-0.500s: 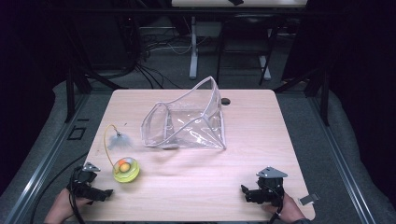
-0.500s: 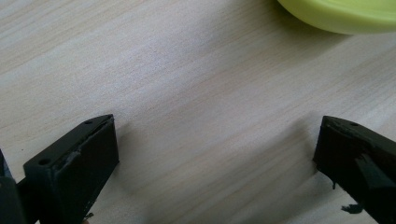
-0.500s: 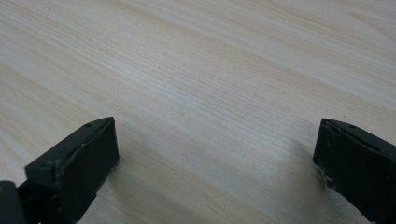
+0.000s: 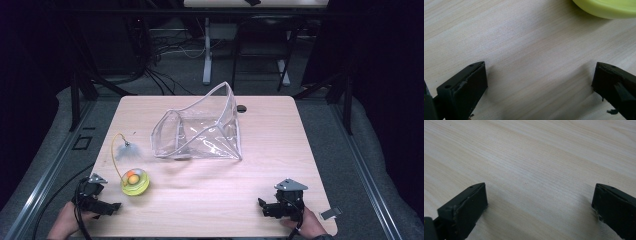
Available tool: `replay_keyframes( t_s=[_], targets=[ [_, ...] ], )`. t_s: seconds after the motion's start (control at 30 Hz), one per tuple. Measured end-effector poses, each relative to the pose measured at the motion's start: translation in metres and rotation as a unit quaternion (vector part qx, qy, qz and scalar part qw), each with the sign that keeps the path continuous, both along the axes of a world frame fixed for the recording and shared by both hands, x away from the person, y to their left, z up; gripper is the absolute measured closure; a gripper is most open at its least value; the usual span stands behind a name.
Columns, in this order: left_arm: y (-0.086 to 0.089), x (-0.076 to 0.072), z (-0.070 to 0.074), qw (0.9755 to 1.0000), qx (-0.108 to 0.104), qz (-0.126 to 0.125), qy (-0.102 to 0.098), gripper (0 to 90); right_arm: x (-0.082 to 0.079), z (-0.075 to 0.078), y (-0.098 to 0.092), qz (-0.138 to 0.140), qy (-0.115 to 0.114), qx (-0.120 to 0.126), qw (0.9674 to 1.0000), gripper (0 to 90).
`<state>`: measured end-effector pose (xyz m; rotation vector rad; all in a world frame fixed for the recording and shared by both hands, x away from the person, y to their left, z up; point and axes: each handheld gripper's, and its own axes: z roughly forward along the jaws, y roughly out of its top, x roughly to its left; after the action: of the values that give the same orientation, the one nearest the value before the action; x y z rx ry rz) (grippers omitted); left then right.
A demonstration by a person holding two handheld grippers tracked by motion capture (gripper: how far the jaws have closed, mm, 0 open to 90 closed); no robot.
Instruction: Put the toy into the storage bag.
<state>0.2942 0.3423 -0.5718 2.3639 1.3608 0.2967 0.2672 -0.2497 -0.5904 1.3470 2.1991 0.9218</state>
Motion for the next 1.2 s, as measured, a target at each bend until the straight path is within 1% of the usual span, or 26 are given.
replay_keyframes(
  t_s=[0.13, 0.17, 0.3, 0.37, 0.4, 0.47, 0.5, 0.57, 0.63, 0.67, 0.73, 0.77, 0.83, 0.9, 1.0, 1.13, 1.2],
  targets=[
    [-0.001, 0.002, 0.001, 0.9999, 0.006, -0.004, 0.007, 0.0, 0.000, 0.000, 0.000, 0.000, 0.001, 0.000, 1.0000, 0.0],
    [-0.001, 0.002, 0.001, 0.9999, 0.007, -0.007, 0.012, 0.0, 0.000, 0.000, 0.000, 0.000, 0.001, 0.000, 1.0000, 0.0],
    [-0.003, 0.003, 0.002, 0.9998, 0.009, -0.010, 0.017, 0.0, 0.000, 0.000, 0.000, 0.001, 0.000, 0.000, 1.0000, 0.0],
    [-0.003, 0.003, 0.005, 0.9998, 0.003, -0.012, 0.014, 0.0, 0.000, 0.000, 0.000, 0.001, 0.000, 0.000, 1.0000, 0.0],
    [-0.004, 0.002, 0.006, 0.9999, 0.000, -0.010, 0.012, 0.0, 0.000, 0.000, 0.000, 0.001, 0.000, 0.000, 1.0000, 0.0],
    [-0.004, 0.002, 0.010, 0.9999, 0.000, -0.010, 0.007, 0.1, 0.000, 0.000, 0.000, 0.000, 0.000, 0.000, 1.0000, 0.0],
    [-0.004, 0.001, 0.013, 1.0000, -0.005, -0.007, 0.005, 0.1, 0.000, 0.000, 0.000, 0.000, 0.000, 0.000, 1.0000, 0.0],
    [-0.004, 0.001, 0.016, 0.9999, -0.007, -0.008, 0.005, 0.1, 0.000, 0.000, 0.000, 0.000, 0.000, 0.000, 1.0000, 0.0],
    [-0.004, 0.000, 0.021, 0.9998, -0.015, -0.011, 0.003, 0.1, 0.000, 0.000, 0.000, 0.001, 0.000, 0.000, 1.0000, 0.0],
    [-0.004, 0.000, 0.021, 0.9998, -0.015, -0.011, 0.003, 0.1, 0.000, 0.000, 0.000, 0.001, 0.000, 0.000, 1.0000, 0.0],
    [-0.005, -0.002, 0.028, 0.9997, -0.020, -0.013, 0.000, 0.1, 0.000, 0.000, 0.000, 0.001, 0.000, 0.000, 1.0000, 0.0],
    [-0.005, -0.002, 0.028, 0.9997, -0.020, -0.013, 0.000, 0.1, 0.000, 0.000, 0.000, 0.000, 0.000, 0.000, 1.0000, 0.0],
    [-0.006, -0.003, 0.036, 0.9995, -0.023, -0.015, -0.012, 0.1, 0.000, 0.000, 0.000, 0.000, 0.000, 0.000, 1.0000, 0.0],
    [-0.007, -0.003, 0.039, 0.9994, -0.025, -0.015, -0.017, 0.1, 0.000, 0.000, 0.000, 0.000, 0.000, 0.000, 1.0000, 0.0],
    [-0.008, -0.003, 0.042, 0.9993, -0.026, -0.016, -0.019, 0.1, 0.000, 0.000, 0.000, 0.001, 0.000, 0.000, 1.0000, 0.0],
    [-0.009, -0.002, 0.047, 0.9992, -0.030, -0.021, -0.016, 0.1, 0.000, 0.000, 0.000, 0.001, 0.000, 0.000, 1.0000, 0.0],
    [-0.009, -0.003, 0.051, 0.9990, -0.034, -0.021, -0.019, 0.1, 0.000, 0.000, 0.000, 0.000, 0.000, 0.000, 1.0000, 0.0]
  ],
)
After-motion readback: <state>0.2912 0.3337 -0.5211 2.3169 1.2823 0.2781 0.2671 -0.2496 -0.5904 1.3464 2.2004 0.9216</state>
